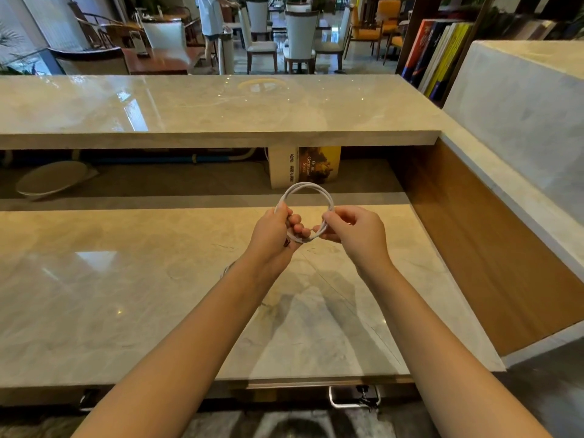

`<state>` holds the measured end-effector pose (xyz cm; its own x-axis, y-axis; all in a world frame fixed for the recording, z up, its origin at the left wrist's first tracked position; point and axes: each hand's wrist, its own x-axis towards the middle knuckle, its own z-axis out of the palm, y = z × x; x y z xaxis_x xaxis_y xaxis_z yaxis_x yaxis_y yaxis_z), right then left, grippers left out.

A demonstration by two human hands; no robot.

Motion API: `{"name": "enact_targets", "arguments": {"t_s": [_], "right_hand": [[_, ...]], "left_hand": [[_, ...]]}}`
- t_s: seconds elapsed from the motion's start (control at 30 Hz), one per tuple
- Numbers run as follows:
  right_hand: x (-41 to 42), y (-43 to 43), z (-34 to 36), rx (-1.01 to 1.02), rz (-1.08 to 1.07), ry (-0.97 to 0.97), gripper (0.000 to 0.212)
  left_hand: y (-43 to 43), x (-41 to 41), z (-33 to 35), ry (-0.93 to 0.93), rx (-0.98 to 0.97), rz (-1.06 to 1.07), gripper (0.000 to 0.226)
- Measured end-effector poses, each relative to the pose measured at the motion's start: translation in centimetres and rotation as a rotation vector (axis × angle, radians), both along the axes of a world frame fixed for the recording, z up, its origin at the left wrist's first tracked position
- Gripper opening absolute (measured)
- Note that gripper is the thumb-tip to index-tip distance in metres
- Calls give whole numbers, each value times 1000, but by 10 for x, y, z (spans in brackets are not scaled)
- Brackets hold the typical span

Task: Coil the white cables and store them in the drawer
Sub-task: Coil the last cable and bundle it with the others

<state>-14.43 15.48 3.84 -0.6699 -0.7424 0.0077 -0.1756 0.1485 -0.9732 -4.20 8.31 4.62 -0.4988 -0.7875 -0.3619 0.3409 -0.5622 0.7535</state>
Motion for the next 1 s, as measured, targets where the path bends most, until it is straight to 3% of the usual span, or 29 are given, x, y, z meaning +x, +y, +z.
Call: {"name": "enact_targets", "arguments": {"t_s": [0.1,0.2,0.3,0.43,0.53,0.73,0.87,1.0], "right_hand": [[5,5,0,-121,27,-141,13],[6,8,2,-198,26,-305,13],[5,9,5,-246,56,-442,12],[8,12,6,-272,131,-621,14],[7,14,5,-245,111,-648,16],[0,17,-8,-101,-52,-474,19],[-9,19,-15,-23,-26,-561,11],[-13,12,-10,118,5,-277,14]], "left_hand": [[-2,-3,4,-171,-32,3,31],[-5,-4,9,-492,-202,-40,32],[-5,-5,8,-560,-223,-54,32],[-3,-8,6,-489,-259,67,30],[3,-9,7,-334,-225,128,24],[12,-7,11,-40,-48,91,16],[13,-6,14,64,86,3,20],[14,-1,11,114,145,-119,21]]}}
